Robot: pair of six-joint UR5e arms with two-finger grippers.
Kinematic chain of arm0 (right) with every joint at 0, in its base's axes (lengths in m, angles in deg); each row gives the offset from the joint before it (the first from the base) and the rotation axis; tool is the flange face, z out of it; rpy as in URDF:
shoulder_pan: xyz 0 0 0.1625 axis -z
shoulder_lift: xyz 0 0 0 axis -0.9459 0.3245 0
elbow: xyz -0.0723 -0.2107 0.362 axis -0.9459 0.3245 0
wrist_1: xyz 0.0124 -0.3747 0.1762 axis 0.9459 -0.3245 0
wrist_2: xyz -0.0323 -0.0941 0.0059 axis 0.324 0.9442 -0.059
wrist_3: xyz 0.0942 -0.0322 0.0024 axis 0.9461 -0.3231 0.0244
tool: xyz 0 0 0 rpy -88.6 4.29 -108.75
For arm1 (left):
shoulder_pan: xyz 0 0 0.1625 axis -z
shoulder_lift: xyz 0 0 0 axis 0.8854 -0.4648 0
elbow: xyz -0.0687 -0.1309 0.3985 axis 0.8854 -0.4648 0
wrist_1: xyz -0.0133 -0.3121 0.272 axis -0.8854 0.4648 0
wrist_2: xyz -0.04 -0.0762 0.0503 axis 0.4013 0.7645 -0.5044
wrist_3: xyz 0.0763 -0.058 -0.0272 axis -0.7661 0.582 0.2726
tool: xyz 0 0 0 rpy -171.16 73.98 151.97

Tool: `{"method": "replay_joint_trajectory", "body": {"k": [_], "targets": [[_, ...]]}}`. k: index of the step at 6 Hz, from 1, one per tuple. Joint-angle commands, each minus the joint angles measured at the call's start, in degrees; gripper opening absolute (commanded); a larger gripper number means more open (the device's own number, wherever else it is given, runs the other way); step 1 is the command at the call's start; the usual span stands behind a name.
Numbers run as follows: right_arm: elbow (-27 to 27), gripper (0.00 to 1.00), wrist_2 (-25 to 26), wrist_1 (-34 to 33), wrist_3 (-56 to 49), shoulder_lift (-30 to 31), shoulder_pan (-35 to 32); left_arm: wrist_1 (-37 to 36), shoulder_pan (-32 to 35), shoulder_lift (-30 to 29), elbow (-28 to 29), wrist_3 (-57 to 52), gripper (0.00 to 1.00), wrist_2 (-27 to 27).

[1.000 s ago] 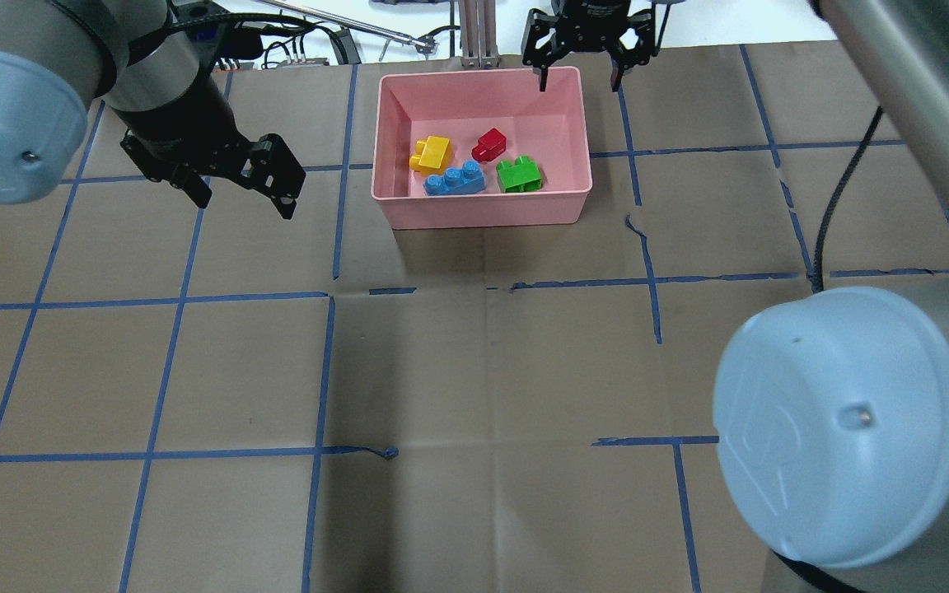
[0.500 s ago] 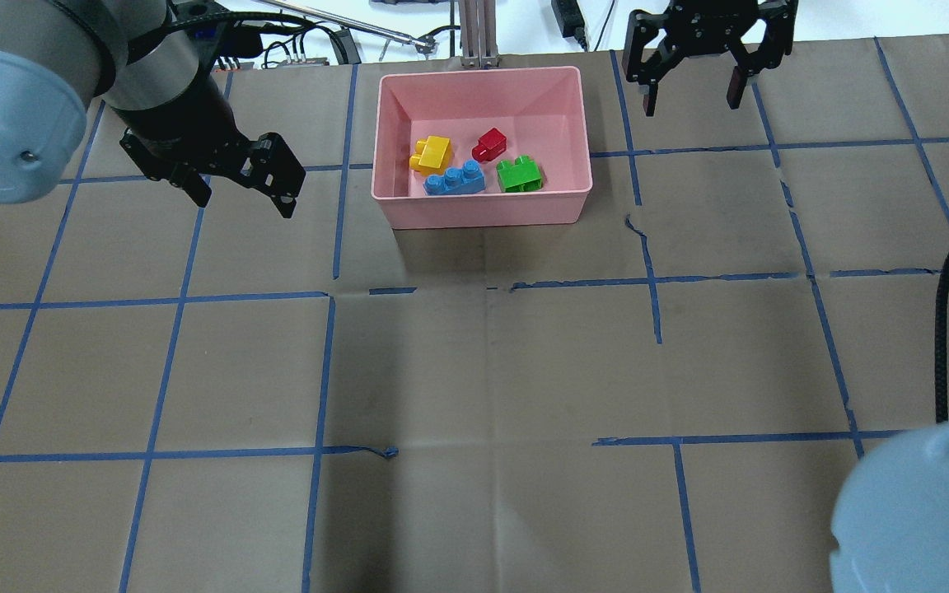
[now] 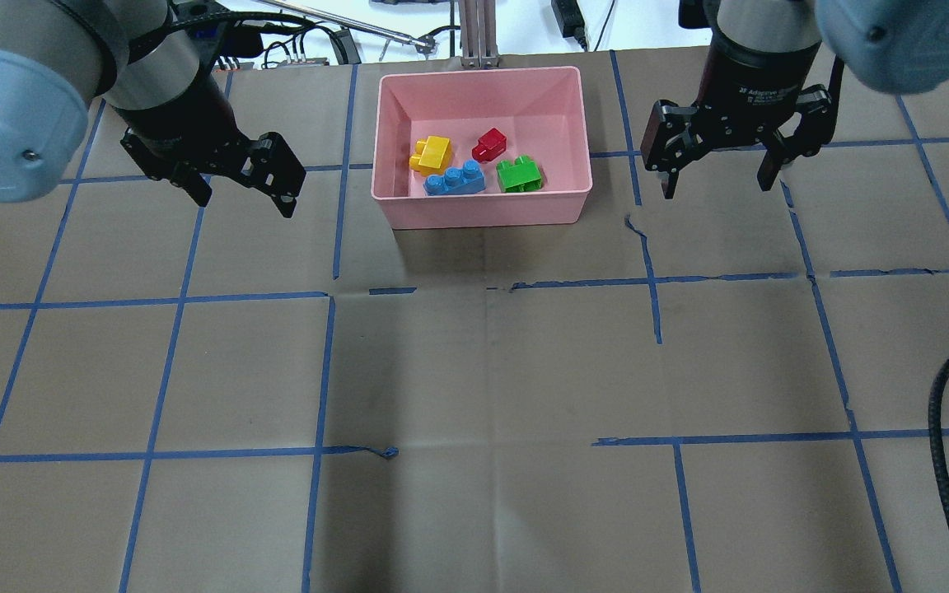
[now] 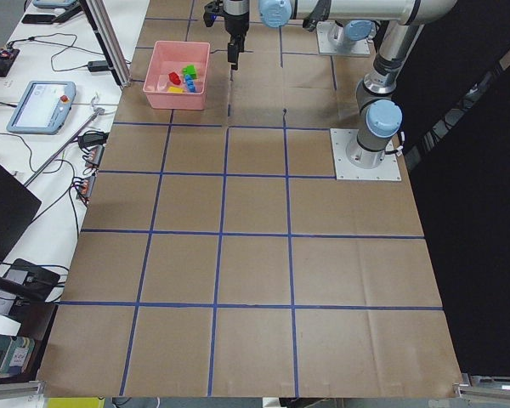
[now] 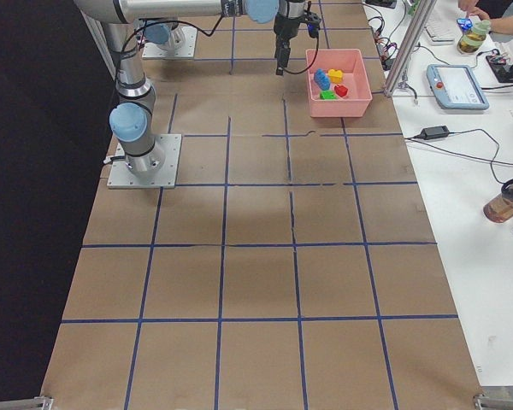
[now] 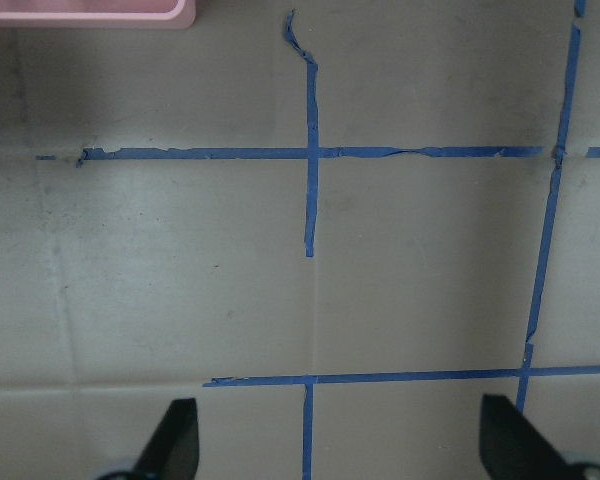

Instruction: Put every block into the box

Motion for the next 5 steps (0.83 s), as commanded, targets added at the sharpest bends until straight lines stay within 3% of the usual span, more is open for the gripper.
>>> {"method": "replay_joint_trajectory", "body": {"k": [1,5], "targets": [[-2.59,0.99,-0.28,-1.96,0.31,3.38,0.25,-0.01,0.00,-0.01,0.08,-0.03,0.99,-0.03],[-1.98,1.00,-0.72,-1.96,0.31,4.00,-0.27,-0.27,0.00,-0.02,0.17,0.15,0.99,-0.03]]}}
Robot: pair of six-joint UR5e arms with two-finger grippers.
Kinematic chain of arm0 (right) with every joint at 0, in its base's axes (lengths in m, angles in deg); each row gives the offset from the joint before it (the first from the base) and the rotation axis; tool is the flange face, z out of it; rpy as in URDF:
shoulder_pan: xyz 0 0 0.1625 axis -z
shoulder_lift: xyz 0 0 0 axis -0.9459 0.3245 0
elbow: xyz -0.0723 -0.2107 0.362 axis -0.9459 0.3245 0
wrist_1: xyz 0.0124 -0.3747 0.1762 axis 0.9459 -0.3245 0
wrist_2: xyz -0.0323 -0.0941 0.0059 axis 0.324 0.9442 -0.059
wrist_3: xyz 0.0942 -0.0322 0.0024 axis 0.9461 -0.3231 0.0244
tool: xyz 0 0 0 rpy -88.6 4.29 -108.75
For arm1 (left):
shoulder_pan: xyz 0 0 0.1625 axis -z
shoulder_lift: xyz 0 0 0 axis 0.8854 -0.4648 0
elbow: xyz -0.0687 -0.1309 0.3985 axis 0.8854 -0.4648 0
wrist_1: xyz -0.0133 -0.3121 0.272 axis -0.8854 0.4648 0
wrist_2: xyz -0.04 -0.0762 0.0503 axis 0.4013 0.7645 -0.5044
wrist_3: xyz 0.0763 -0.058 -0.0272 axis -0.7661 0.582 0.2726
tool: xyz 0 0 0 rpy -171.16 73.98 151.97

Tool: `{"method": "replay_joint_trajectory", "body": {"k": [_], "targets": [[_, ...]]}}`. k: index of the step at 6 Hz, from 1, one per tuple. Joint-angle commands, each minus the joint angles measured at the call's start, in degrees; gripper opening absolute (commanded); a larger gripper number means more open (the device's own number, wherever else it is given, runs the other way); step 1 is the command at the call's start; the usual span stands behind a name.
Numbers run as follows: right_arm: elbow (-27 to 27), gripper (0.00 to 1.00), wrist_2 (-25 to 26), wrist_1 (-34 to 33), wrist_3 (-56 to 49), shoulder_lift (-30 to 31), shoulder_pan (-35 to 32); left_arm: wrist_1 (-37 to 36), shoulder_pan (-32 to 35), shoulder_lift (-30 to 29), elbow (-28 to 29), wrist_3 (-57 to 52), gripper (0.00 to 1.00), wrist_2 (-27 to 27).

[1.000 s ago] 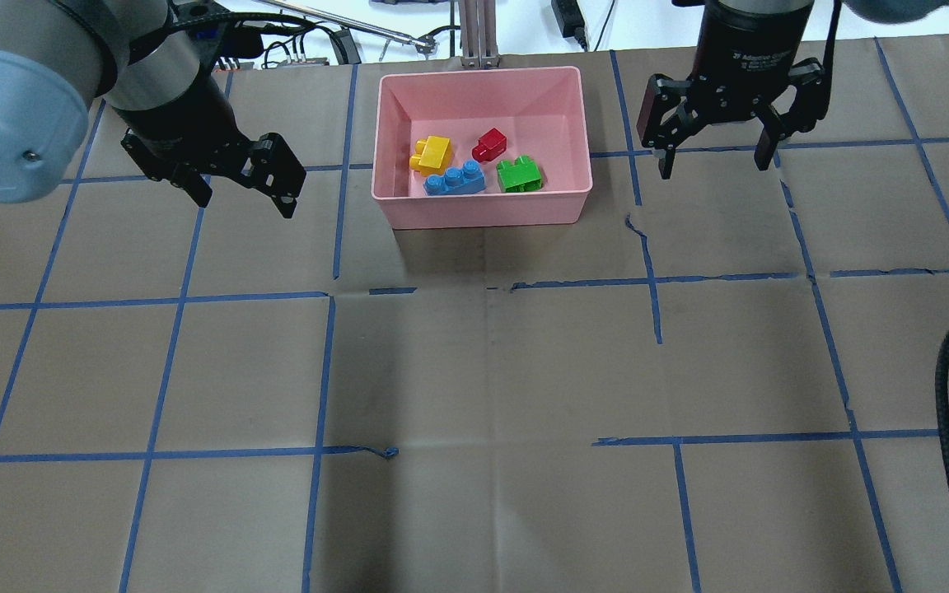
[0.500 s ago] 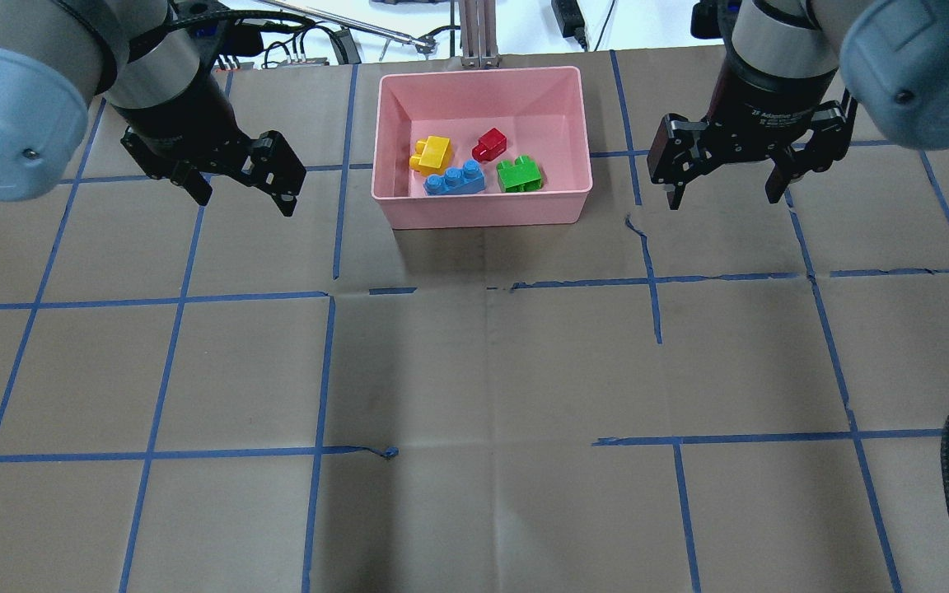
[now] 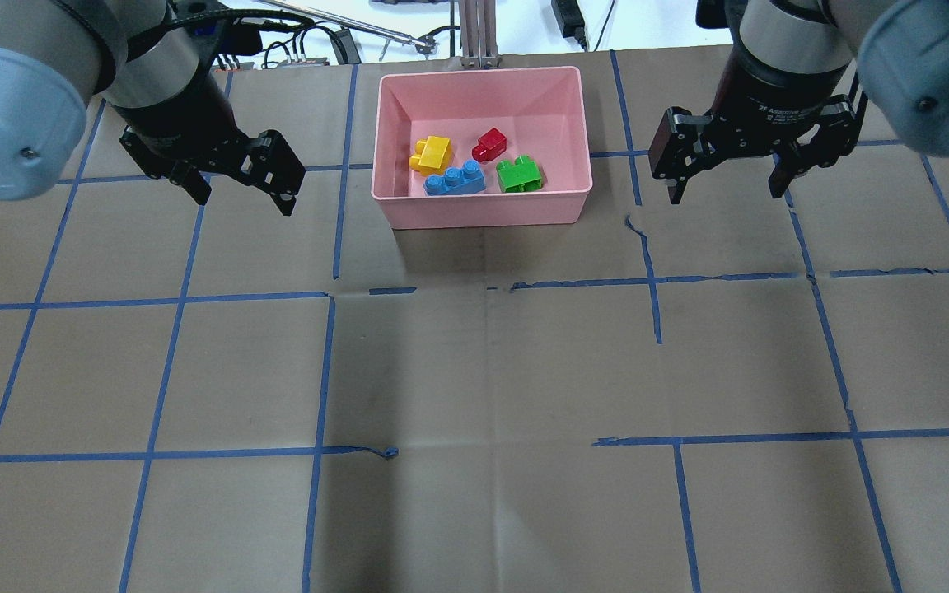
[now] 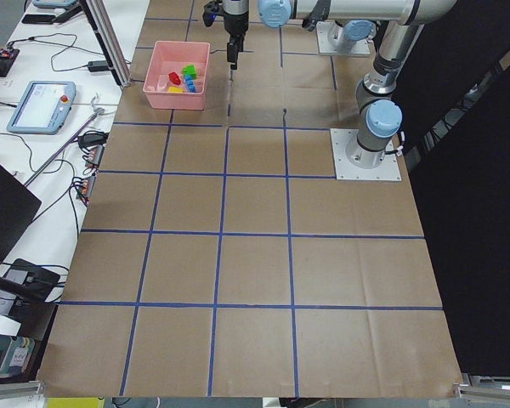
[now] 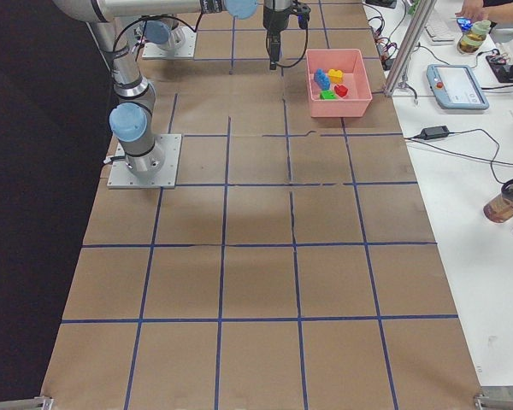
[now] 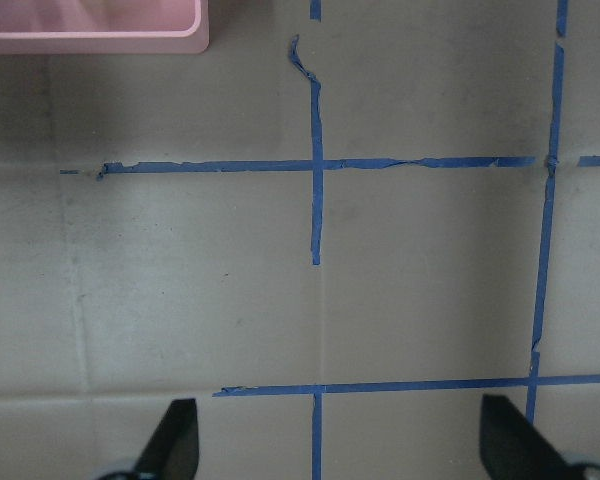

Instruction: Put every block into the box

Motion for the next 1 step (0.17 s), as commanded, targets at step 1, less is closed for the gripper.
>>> {"method": "replay_joint_trajectory", "body": {"k": [1], "targets": [[-0.26,1.00,-0.03,0.08,0.00,0.01,-0.11,-0.11,0.06,0.35,-0.28,0.06,0.99,-0.13]]}}
